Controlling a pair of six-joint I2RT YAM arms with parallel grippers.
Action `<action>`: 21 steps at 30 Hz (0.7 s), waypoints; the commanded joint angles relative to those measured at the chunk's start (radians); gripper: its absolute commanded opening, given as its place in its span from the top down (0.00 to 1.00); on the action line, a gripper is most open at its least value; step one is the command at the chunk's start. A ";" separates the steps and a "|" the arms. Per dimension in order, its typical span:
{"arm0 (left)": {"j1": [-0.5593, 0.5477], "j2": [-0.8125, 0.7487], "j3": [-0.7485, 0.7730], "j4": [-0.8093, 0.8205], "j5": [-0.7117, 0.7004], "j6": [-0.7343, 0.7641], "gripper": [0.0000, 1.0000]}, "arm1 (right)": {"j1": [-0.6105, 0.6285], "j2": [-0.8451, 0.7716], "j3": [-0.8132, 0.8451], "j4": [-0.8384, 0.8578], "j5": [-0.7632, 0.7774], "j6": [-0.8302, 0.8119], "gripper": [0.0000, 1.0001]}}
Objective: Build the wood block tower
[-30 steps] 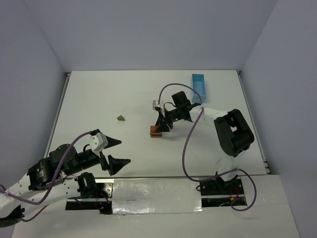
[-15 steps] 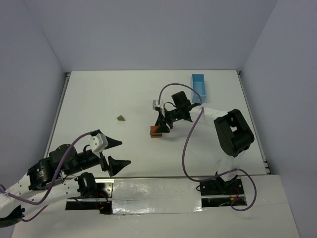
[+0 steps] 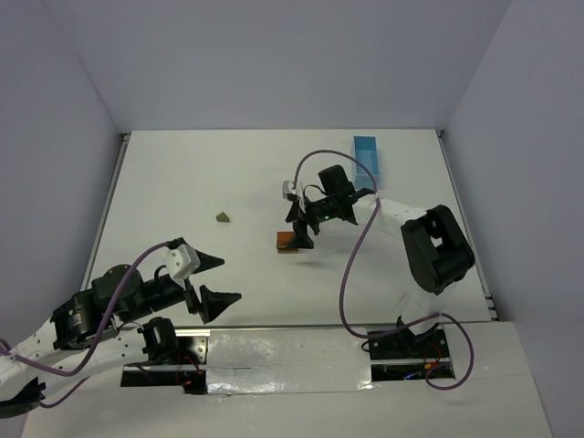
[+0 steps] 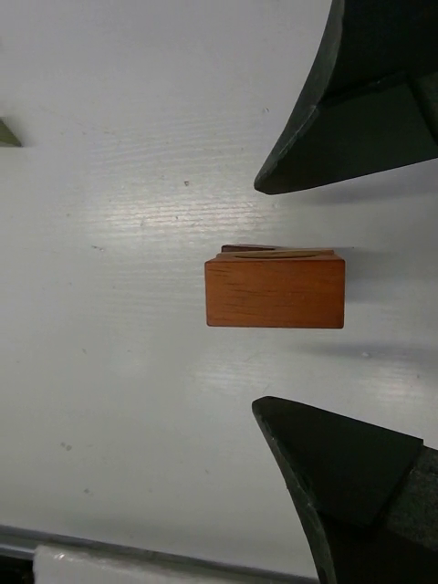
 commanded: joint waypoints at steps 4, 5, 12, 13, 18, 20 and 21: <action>0.009 0.082 0.017 0.028 -0.092 -0.036 0.01 | -0.008 -0.243 0.016 0.055 0.002 0.063 0.00; 0.014 0.096 0.029 0.024 -0.137 -0.050 0.01 | -0.008 -0.271 0.021 0.076 0.031 0.117 0.00; 0.056 0.405 0.135 -0.039 -0.588 -0.355 0.01 | -0.004 -0.539 -0.030 0.254 0.551 0.751 0.00; 0.075 0.455 0.190 -0.056 -0.606 -0.396 0.01 | -0.004 -0.581 -0.024 0.193 0.633 0.800 0.00; 0.425 0.673 0.261 0.026 -0.291 -0.339 0.01 | 0.021 -0.707 -0.060 0.070 0.802 0.975 0.00; 0.534 0.722 0.258 0.069 -0.232 -0.309 0.01 | 0.049 -0.765 -0.068 -0.002 0.883 0.969 0.00; 0.552 0.781 0.264 0.089 -0.222 -0.296 0.00 | 0.058 -0.782 -0.070 -0.023 0.923 0.971 0.00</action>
